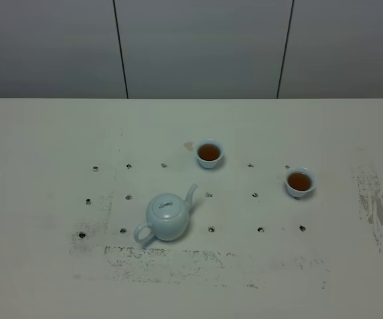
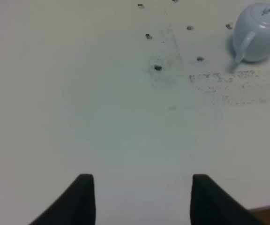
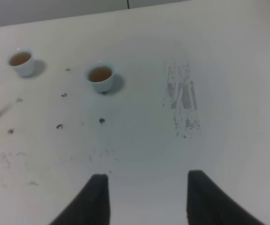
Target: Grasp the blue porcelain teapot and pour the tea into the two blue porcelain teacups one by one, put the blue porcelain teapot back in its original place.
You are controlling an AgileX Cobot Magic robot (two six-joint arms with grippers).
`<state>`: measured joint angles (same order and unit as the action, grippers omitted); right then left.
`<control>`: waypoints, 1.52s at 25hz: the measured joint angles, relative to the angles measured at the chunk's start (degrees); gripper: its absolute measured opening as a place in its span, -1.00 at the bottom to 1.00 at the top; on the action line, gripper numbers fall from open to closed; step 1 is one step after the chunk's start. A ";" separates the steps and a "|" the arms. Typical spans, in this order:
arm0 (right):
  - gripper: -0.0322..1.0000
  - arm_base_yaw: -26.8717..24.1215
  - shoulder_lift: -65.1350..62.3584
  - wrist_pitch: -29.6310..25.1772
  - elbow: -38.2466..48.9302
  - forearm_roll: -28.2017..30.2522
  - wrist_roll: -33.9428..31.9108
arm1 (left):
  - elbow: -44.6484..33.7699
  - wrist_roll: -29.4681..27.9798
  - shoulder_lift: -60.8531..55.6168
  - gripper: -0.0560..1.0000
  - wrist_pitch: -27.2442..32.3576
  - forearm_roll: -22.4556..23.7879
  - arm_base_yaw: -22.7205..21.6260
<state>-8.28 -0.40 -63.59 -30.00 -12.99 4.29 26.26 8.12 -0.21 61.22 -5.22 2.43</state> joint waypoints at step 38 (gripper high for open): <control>-0.17 0.00 0.00 0.00 0.00 0.00 0.00 | 0.00 0.00 0.00 0.08 0.05 0.00 0.00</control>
<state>-8.28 -0.40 -63.59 -30.00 -12.99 4.29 26.26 8.12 -0.21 61.27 -5.22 2.43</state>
